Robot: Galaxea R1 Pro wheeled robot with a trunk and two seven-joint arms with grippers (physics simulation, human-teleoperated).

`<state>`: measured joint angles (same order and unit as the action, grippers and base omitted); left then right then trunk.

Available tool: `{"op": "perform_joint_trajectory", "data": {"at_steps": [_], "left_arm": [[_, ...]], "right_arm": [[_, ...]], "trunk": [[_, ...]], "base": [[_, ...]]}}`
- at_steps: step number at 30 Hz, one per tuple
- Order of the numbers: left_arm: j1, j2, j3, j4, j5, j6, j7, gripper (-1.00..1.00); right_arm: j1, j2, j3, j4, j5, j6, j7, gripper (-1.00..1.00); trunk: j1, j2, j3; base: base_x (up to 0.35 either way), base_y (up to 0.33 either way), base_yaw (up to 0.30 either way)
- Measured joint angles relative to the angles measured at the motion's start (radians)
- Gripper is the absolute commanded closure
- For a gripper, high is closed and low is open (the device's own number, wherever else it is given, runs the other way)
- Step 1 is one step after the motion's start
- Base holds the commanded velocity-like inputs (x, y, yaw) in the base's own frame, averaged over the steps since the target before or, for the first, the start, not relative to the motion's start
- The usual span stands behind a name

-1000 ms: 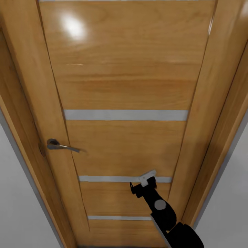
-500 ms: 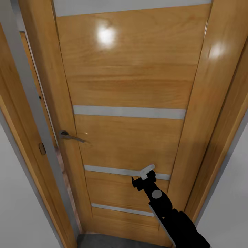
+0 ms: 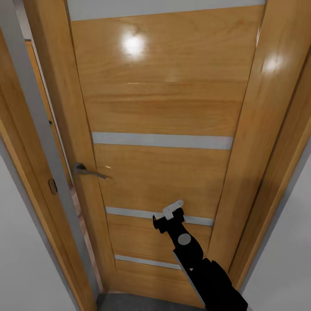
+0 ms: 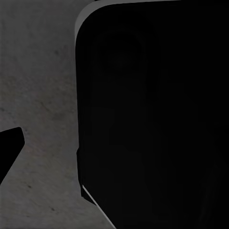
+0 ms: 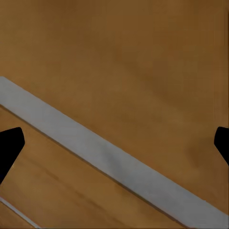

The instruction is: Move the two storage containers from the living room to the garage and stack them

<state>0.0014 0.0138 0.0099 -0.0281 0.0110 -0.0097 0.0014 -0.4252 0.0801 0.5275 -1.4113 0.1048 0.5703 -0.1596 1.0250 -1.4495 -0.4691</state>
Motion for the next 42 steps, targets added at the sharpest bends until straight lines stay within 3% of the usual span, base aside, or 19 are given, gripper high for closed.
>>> {"op": "perform_joint_trajectory", "data": {"at_steps": [2,5,11,19,26,29,35,39,42], "left_arm": [[0.0,0.0,0.0,0.0,-0.001,0.0,0.0,-1.0],[0.0,0.0,-0.001,0.0,0.0,0.0,0.0,-1.0],[0.0,-0.001,-0.002,0.0,0.0,0.0,0.0,-1.0],[0.0,-0.002,-0.004,0.0,0.0,0.0,0.0,-1.0],[0.0,-0.002,-0.004,0.0,0.0,0.0,0.0,-1.0],[0.0,-0.002,-0.004,0.0,0.0,0.0,0.0,-1.0],[0.0,0.0,-0.003,0.0,0.0,0.0,0.0,-1.0],[0.0,0.0,-0.003,0.0,0.0,0.0,0.0,-1.0],[0.0,0.0,-0.003,0.0,-0.001,0.0,0.0,-1.0]], "right_arm": [[-0.027,0.017,0.0,0.008,0.006,0.004,0.001,-1.0],[-0.058,0.024,0.0,0.013,-0.008,0.011,0.025,-1.0],[-0.119,0.041,-0.001,0.045,0.006,0.031,0.055,-1.0],[-0.245,0.05,-0.004,0.253,-0.003,0.022,0.06,-1.0],[-0.279,0.05,-0.007,0.314,-0.01,0.019,0.059,-1.0],[-0.324,0.056,-0.009,0.378,-0.007,0.019,0.056,-1.0],[-0.395,0.07,-0.01,0.487,-0.054,0.013,0.051,-1.0],[-0.411,0.073,-0.01,0.5,-0.071,0.01,0.051,-1.0],[-0.413,0.094,-0.01,0.488,-0.052,0.02,0.034,-1.0]], "trunk": [[0.0,0.0,0.0],[0.0,0.0,0.0],[0.0,0.0,0.0],[0.0,0.0,0.0],[0.0,0.0,0.0],[0.0,0.0,0.0],[0.0,0.0,0.0],[0.0,0.0,0.0],[0.0,0.0,0.0]], "base": [[0.0,0.0,0.0],[0.0,0.0,0.0],[0.0,0.0,0.0],[0.0,0.0,0.0],[0.0,0.0,0.0],[0.0,0.0,0.0],[0.0,0.0,0.0],[0.0,0.0,0.0],[0.0,0.0,0.0]]}}
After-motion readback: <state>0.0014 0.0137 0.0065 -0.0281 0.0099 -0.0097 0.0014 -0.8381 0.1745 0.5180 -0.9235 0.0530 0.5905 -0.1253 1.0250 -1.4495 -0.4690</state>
